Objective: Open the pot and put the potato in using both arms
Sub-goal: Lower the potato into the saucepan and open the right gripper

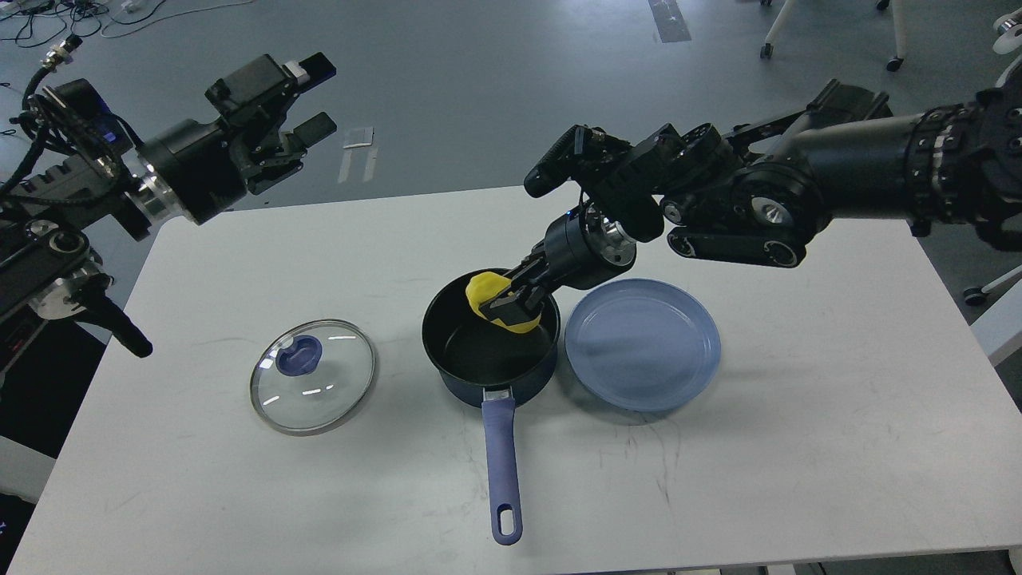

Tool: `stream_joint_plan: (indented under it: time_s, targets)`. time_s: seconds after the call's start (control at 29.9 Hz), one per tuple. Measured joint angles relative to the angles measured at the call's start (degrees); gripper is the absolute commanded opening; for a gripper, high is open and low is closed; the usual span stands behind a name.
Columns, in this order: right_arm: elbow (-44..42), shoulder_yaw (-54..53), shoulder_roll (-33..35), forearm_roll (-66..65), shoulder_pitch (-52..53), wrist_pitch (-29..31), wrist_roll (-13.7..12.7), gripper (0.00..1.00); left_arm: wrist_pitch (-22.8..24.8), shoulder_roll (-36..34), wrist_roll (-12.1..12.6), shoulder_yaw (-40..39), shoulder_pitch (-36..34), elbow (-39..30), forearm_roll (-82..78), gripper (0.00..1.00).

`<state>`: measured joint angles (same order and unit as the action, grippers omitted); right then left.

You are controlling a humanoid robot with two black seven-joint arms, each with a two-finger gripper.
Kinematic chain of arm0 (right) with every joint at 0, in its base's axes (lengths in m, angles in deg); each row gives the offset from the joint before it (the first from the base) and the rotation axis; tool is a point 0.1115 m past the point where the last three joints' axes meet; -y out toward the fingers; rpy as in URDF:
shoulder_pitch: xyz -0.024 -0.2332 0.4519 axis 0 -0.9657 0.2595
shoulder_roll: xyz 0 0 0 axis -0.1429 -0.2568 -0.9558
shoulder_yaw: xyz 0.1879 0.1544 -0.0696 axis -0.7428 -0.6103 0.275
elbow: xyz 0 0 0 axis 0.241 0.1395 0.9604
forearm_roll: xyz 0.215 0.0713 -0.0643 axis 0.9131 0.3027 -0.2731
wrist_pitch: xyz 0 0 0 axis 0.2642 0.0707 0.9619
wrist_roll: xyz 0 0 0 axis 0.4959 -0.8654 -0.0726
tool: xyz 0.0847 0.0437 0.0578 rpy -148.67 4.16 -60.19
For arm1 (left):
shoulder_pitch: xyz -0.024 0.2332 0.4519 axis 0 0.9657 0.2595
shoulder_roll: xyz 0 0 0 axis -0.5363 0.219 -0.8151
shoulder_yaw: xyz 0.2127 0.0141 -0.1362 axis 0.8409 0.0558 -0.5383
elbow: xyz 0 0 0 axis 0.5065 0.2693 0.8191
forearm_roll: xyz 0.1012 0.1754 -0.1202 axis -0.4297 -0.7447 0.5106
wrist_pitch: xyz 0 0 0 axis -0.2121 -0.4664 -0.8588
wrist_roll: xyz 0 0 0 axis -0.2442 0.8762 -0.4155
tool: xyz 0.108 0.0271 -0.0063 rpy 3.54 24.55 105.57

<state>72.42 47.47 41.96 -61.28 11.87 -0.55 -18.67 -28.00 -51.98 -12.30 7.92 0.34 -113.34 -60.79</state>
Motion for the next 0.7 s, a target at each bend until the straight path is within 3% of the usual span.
stream_joint_plan:
  time_s: [0.7]
  targets:
    - [-4.69, 2.71, -0.60, 3.57, -5.21, -1.60, 0.00, 0.32, -0.01, -0.14, 0.00, -0.08, 0.34, -0.10, 0.04, 0.97]
